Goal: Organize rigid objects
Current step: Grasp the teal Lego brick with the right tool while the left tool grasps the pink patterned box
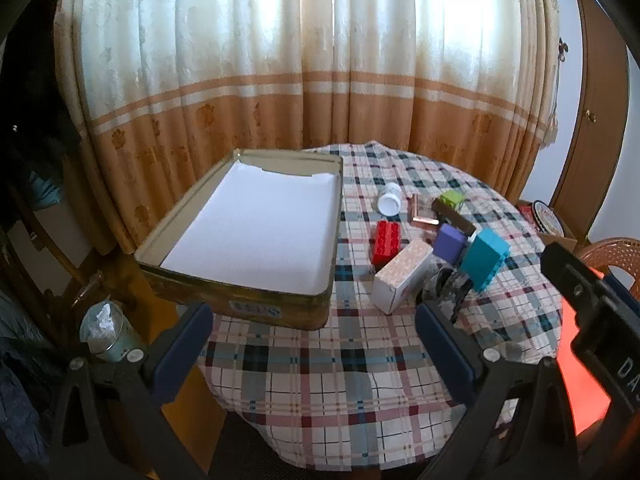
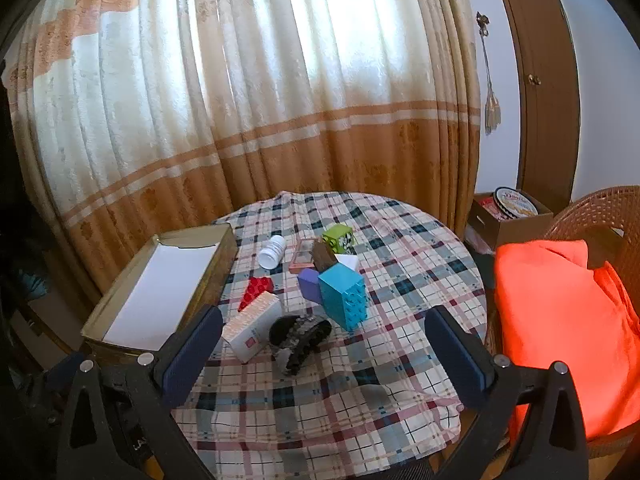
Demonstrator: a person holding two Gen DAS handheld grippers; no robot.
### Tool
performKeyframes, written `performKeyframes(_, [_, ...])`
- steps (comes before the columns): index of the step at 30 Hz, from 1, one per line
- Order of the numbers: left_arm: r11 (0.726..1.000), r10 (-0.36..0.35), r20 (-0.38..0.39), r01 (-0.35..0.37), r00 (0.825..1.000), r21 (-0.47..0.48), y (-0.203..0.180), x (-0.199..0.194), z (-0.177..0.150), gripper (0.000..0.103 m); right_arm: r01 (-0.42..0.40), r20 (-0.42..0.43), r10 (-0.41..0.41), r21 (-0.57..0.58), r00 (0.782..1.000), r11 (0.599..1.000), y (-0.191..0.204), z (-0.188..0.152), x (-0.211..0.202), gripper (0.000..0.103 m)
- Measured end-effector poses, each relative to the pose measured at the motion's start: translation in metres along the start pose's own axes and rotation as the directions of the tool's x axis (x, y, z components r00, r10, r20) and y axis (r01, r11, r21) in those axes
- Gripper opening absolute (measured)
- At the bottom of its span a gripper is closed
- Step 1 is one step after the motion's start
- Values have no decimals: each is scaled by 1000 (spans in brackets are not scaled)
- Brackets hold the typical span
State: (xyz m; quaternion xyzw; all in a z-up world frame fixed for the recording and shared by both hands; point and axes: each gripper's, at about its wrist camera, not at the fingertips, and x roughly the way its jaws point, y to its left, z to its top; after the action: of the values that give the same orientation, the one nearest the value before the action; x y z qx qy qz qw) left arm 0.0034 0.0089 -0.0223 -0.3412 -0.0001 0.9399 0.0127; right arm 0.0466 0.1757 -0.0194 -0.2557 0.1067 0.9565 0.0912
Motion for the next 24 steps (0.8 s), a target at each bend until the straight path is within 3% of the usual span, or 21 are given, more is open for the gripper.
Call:
performKeyframes(12, [998,15,-36,-13,999,56,-8,32,1,102,19,-45,-20,-34,999,999,-13,-3,32,102])
performKeyframes(19, [988,-48,-11,49,999,145,-23,42,6,102,13,-73,-16,-54,997,998,-32,-5,53,102])
performKeyframes(24, [986,-86,-75,96,993,133,-26,59,8,90,-27,-99,21,-57,995,998,-42,5,72,92])
